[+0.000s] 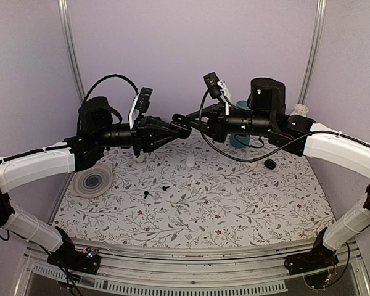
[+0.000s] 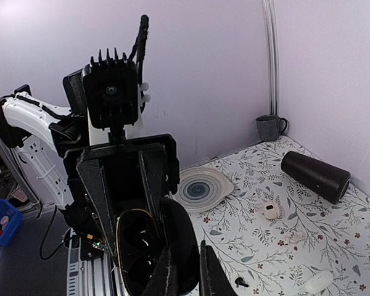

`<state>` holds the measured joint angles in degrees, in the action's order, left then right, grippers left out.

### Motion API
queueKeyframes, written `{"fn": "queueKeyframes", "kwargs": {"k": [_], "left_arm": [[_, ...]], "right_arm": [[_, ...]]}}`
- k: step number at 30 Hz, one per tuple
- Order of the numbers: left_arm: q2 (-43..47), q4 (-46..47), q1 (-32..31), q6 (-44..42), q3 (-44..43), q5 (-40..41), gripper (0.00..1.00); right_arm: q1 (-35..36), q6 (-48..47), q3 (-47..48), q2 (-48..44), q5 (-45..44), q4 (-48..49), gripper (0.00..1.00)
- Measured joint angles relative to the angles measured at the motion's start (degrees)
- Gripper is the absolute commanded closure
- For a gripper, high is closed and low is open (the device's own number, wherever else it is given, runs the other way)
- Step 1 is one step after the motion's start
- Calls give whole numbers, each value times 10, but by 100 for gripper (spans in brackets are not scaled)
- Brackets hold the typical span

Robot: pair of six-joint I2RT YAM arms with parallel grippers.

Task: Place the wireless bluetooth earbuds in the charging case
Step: Pass from the right arm to the left

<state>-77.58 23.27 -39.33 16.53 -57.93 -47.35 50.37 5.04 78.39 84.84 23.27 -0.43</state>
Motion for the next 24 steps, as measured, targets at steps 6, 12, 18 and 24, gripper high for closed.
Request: {"fn": "queueKeyframes", "kwargs": {"k": [6, 12, 18, 24], "left_arm": [[0, 0, 2, 4, 0, -6, 97], [0, 1, 2, 4, 2, -10, 100], [5, 10, 2, 0, 13, -9, 100], [14, 16, 5, -1, 30, -9, 100]], "right_arm": [[0, 0, 0, 0, 4, 0, 97], [0, 0, 0, 0, 7, 0, 85], [1, 4, 0, 0, 9, 3, 54], [1, 4, 0, 0, 1, 5, 45]]}}
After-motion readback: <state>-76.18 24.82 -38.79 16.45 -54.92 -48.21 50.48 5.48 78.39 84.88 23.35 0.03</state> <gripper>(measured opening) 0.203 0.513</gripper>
